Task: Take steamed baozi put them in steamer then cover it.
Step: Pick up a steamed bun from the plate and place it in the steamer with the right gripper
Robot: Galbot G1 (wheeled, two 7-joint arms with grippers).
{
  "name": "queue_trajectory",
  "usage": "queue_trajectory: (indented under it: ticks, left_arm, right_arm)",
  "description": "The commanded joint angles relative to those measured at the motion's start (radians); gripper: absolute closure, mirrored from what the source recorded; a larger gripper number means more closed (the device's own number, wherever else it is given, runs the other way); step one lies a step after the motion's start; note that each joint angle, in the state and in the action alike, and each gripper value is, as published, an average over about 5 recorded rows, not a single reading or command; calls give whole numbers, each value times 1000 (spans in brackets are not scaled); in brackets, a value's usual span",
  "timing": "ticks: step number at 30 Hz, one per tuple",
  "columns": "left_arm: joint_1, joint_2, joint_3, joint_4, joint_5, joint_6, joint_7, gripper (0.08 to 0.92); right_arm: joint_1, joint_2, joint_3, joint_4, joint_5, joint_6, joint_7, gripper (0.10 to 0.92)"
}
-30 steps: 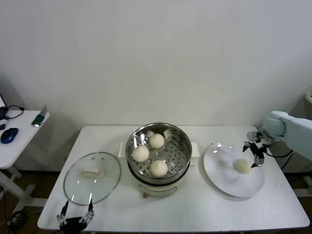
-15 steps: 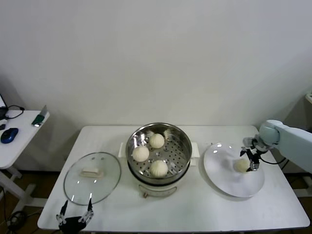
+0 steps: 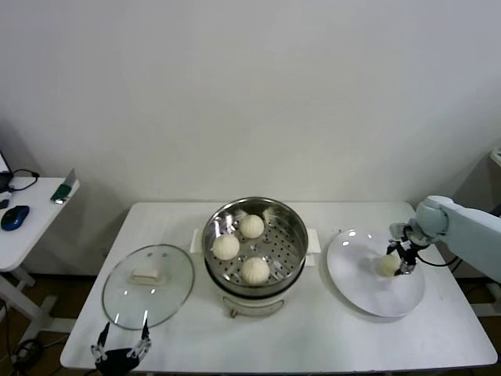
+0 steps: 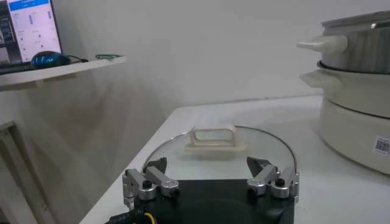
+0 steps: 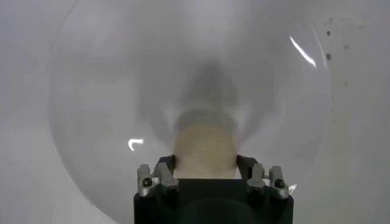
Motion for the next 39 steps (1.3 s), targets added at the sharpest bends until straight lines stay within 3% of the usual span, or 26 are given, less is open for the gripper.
queue_trajectory:
  ticks: [1, 12, 23, 29, 39]
  left_arm:
    - [-1, -1, 2, 1, 1, 2, 0, 177]
    - [0, 11, 5, -15, -1, 12, 3, 177]
    - [1, 28, 2, -26, -7, 21, 9, 177]
    - [-2, 30, -4, -23, -15, 20, 8, 177]
    - [-10, 17, 6, -15, -9, 21, 9, 177]
  right_arm:
    - [167, -12, -137, 67, 53, -11, -4, 355]
    - [954, 91, -716, 409, 476, -100, -20, 355]
    - [1073, 272, -551, 663, 889, -338, 119, 355]
    - [949, 327, -467, 739, 957, -439, 236, 355]
    - [687, 337, -469, 723, 869, -482, 339, 355]
